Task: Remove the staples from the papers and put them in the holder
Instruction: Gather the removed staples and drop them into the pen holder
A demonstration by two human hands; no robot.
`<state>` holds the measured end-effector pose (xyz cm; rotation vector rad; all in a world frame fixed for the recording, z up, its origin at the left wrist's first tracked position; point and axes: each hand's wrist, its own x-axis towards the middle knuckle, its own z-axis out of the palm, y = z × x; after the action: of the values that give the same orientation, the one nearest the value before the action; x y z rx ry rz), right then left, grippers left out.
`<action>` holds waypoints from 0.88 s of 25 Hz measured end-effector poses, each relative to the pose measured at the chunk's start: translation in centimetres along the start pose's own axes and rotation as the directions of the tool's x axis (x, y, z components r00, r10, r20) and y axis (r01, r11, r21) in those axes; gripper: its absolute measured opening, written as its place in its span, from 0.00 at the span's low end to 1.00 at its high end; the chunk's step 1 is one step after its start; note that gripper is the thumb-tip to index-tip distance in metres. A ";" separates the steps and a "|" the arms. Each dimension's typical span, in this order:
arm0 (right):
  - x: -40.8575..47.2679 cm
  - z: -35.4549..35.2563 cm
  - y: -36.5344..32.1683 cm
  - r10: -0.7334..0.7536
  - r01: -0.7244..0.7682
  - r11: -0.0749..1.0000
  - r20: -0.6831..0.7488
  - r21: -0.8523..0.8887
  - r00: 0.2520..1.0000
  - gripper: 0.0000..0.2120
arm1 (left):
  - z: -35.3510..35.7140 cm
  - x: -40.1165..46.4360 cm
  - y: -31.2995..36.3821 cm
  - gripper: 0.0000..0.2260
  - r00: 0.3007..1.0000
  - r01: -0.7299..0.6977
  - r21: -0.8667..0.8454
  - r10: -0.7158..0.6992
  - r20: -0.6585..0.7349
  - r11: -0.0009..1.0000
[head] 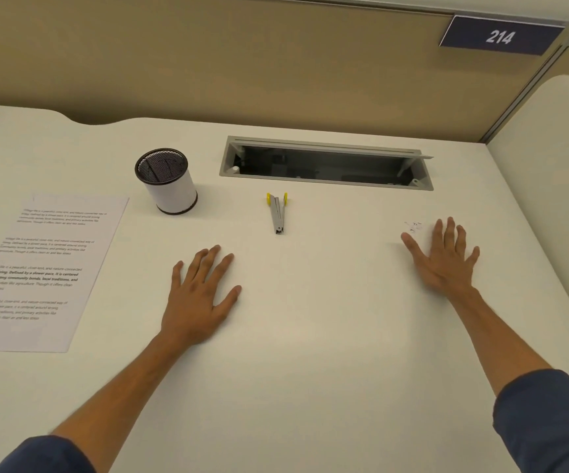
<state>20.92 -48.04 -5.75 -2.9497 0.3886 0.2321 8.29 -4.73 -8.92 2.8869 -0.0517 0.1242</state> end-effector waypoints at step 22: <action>0.9 0.1 -3.1 -0.273 0.256 0.950 -0.078 -0.182 0.959 0.48 | 0.0 0.1 0.0 0.29 1.000 0.004 -0.013 -0.004 0.013 1.000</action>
<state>22.54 -45.30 -5.59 -3.1456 -0.0212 0.0831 8.36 -4.71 -8.90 2.8752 -0.0496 0.1036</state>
